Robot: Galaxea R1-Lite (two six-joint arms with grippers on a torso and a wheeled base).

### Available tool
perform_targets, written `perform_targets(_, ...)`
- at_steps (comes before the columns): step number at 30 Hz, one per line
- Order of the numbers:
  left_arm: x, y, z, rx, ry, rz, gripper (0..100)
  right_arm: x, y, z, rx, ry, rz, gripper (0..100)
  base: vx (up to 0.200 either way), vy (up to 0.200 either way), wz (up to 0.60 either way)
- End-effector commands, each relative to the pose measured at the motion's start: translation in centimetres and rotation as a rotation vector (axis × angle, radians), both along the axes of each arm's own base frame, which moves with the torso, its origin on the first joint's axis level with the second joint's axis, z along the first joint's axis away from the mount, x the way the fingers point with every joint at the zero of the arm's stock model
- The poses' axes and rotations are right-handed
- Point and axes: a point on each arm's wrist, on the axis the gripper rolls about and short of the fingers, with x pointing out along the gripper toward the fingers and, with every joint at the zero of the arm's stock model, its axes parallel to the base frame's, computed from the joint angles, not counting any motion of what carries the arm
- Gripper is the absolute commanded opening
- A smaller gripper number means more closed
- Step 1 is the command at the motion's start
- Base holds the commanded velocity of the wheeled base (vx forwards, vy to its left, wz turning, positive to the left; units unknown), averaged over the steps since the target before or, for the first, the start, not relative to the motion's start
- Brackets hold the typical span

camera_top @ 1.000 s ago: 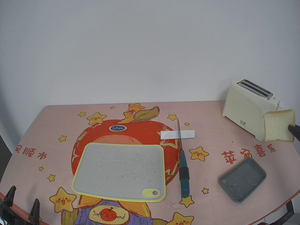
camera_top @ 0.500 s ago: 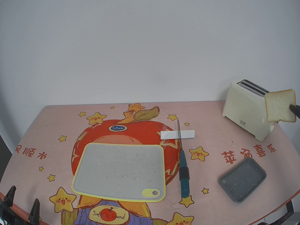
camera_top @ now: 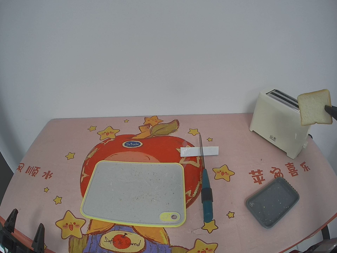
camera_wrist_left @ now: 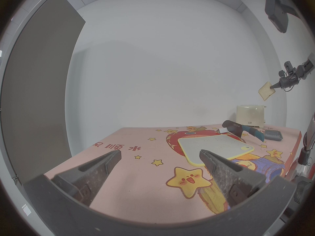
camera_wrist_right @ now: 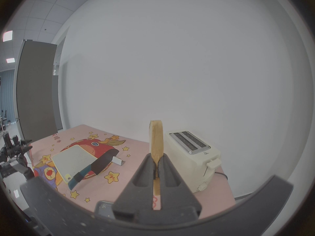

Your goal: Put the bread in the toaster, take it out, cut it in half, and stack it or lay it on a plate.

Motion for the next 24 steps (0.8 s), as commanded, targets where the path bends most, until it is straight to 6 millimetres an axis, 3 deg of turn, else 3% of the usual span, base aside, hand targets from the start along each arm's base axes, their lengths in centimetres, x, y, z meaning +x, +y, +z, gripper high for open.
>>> perform_targets(1, 0.0, 0.0, -0.5, 0.000, 0.005, 0.001, 100, 2.3, -1.8, -0.4, -0.019, 0.004, -0.021, 0, 0.000, 0.000, 0.00)
perform_targets(13, 0.0, 0.0, -0.5, 0.000, 0.005, 0.001, 100, 5.3, -2.9, -0.7, -0.019, -0.017, 0.022, 0, 0.000, 0.000, 0.00)
perform_targets(24, 0.0, 0.0, -0.5, 0.000, 0.005, 0.001, 100, 7.0, -3.5, -0.4, -0.007, -0.021, 0.076, 0, 0.000, 0.000, 0.00)
